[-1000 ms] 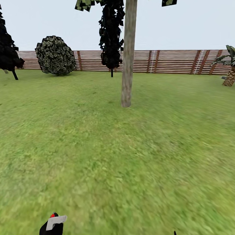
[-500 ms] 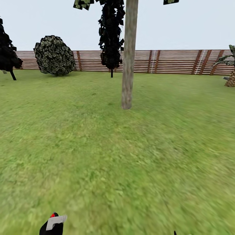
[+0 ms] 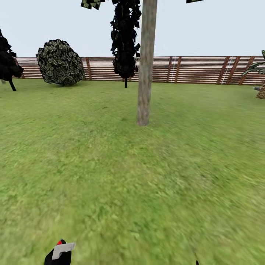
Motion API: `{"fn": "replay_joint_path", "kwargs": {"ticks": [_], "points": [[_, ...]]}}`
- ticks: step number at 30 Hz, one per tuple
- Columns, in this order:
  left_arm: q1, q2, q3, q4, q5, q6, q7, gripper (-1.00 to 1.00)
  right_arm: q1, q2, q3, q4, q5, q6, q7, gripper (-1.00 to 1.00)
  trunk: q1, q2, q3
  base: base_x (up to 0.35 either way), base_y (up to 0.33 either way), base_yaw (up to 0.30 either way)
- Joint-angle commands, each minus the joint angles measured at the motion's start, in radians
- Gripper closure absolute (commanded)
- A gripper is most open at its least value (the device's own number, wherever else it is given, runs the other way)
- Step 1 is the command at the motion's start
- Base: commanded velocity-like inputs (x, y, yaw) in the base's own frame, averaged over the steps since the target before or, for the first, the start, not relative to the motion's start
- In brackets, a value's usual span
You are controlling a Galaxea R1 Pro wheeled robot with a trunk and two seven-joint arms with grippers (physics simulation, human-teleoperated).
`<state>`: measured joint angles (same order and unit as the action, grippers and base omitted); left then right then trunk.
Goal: In the garden, pick up the pesticide atomizer on the floor and spray pesticide onto both trees until each tree trunk is fully covered.
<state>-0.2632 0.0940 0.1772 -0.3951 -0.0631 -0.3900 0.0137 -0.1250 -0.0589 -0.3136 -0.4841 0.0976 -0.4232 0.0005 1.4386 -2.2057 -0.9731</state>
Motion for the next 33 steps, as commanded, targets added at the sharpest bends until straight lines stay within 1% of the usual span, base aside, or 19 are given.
{"fn": "replay_joint_path", "kwargs": {"ticks": [1, 33], "points": [[-0.001, 0.000, 0.004, 0.001, -0.007, -0.003, 0.001, 1.00, -0.001, 0.001, -0.005, 0.001, 0.011, -0.003, 0.000, -1.00, 0.000, 0.000, -0.001, 0.338, 0.000, 0.000], [-0.001, -0.001, 0.004, 0.001, -0.006, -0.004, 0.001, 1.00, -0.001, 0.001, -0.007, 0.001, 0.011, -0.003, -0.002, -1.00, 0.000, 0.000, -0.001, 0.338, 0.000, 0.000]]}}
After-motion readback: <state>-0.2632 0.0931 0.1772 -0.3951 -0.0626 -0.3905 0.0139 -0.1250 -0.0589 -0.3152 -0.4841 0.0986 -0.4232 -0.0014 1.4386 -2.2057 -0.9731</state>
